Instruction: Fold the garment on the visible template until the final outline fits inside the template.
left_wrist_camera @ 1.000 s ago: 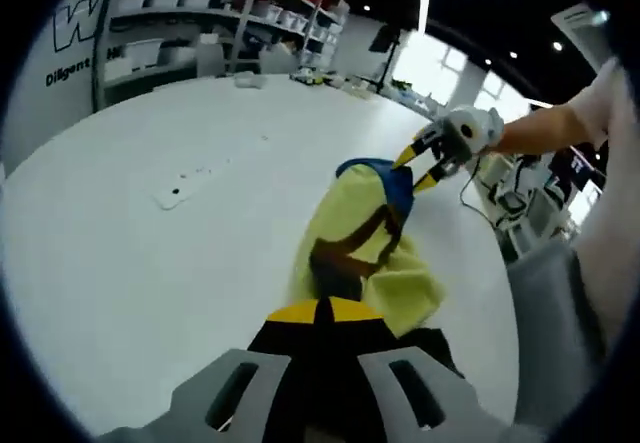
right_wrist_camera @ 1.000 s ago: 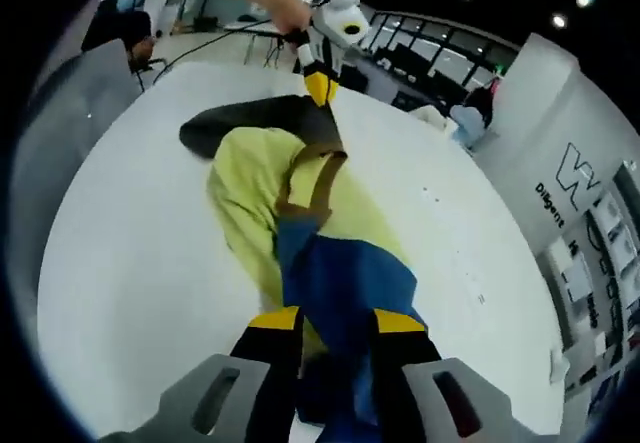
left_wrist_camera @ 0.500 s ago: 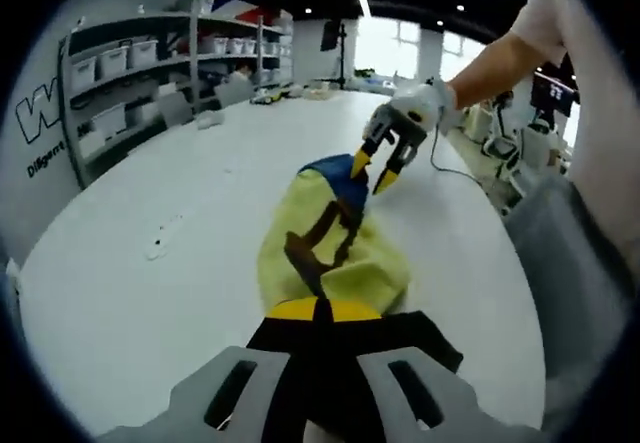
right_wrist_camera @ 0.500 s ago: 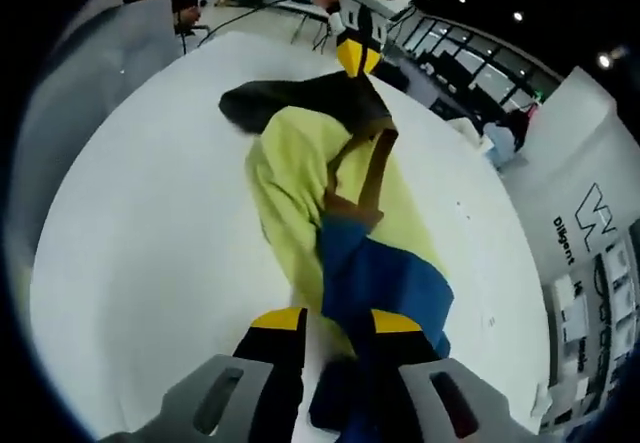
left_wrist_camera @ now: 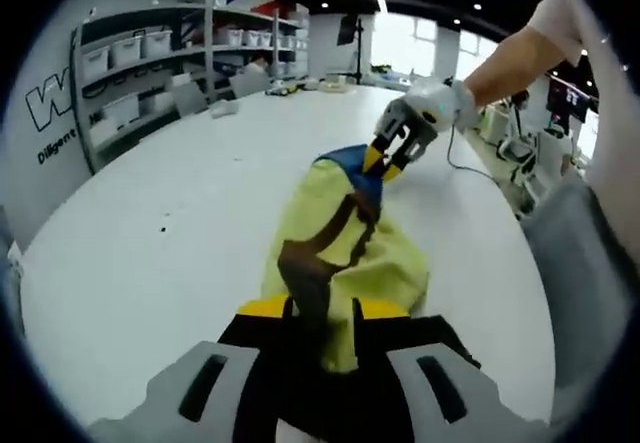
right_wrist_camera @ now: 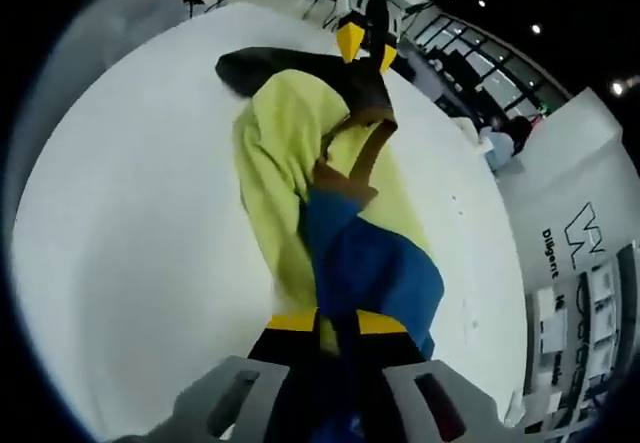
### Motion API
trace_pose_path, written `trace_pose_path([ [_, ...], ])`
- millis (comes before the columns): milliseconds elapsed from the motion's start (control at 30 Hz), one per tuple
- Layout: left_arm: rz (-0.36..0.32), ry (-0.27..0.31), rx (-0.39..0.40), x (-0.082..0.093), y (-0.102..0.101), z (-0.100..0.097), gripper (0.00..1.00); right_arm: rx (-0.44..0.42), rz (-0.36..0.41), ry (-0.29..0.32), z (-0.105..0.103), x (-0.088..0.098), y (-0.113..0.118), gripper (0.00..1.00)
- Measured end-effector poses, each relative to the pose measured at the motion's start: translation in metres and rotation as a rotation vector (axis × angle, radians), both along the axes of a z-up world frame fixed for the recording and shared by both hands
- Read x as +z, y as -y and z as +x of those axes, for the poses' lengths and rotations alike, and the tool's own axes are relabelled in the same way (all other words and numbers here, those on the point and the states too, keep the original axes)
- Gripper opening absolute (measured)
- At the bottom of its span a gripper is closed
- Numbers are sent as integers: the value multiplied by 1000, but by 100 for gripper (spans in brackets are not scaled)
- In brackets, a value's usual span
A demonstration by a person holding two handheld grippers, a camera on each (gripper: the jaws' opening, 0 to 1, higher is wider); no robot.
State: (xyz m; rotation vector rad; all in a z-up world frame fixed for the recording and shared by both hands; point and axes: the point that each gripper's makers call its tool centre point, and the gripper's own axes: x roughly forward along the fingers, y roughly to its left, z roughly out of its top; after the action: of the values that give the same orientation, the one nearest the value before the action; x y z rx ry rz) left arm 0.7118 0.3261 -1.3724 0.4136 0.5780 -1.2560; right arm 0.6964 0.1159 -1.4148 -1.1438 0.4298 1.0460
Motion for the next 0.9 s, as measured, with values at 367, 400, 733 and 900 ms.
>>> trace_pose_path([
  [367, -29, -101, 56, -5, 9, 9, 22, -32, 59, -11, 1, 9, 1, 0],
  [400, -16, -95, 49, -6, 8, 9, 17, -33, 62, -9, 1, 10, 2, 0],
  [733, 19, -60, 30, -3, 3, 1, 1, -41, 121, -43, -2, 18, 2, 0],
  [900, 10, -31, 8, 4, 3, -1, 1, -4, 95, -26, -4, 14, -3, 3],
])
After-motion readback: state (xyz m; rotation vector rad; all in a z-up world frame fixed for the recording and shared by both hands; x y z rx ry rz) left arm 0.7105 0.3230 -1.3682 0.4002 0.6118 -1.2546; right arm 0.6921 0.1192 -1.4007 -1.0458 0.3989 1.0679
